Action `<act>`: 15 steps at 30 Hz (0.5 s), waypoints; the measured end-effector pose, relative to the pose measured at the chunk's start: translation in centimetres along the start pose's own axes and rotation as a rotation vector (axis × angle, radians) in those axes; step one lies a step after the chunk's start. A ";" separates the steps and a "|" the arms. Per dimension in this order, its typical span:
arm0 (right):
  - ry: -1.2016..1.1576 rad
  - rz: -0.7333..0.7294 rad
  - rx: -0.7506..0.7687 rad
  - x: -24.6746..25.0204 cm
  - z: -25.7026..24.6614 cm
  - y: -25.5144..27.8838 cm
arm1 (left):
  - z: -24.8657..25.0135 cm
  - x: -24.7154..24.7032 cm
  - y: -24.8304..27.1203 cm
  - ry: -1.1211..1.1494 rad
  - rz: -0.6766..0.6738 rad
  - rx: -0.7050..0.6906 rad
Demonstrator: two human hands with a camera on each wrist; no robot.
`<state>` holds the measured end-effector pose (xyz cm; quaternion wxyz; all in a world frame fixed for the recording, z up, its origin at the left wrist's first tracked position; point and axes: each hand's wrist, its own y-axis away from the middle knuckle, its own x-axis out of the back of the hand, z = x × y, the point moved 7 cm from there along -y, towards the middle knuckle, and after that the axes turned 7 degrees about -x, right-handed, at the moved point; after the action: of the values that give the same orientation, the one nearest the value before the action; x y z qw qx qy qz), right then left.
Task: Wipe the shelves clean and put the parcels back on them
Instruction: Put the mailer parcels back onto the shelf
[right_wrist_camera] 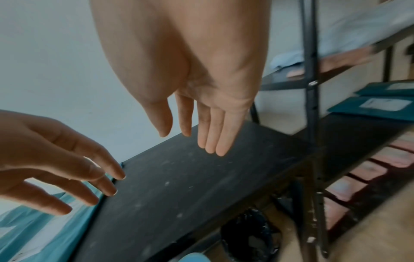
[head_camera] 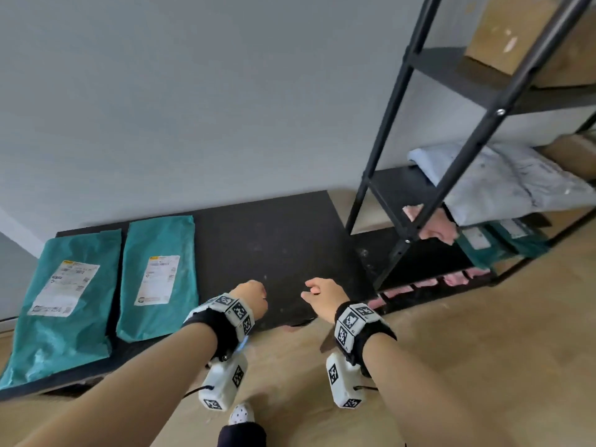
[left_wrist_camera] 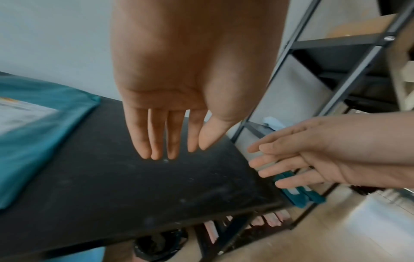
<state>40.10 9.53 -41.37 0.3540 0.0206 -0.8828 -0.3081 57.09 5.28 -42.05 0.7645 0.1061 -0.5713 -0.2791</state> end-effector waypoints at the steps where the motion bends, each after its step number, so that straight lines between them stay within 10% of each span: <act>1: 0.001 0.018 -0.010 1.3 2.2 1.0 | 2.7 -0.8 0.3 -0.034 -0.008 -0.033; 15: 0.085 0.273 -0.198 19.0 28.8 10.6 | 34.9 -11.5 3.2 -0.491 -0.051 -0.475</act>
<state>9.46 28.55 -39.90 0.4299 -0.1212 -0.8270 -0.3413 23.31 19.73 -38.54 0.6003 -0.1310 -0.6545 -0.4406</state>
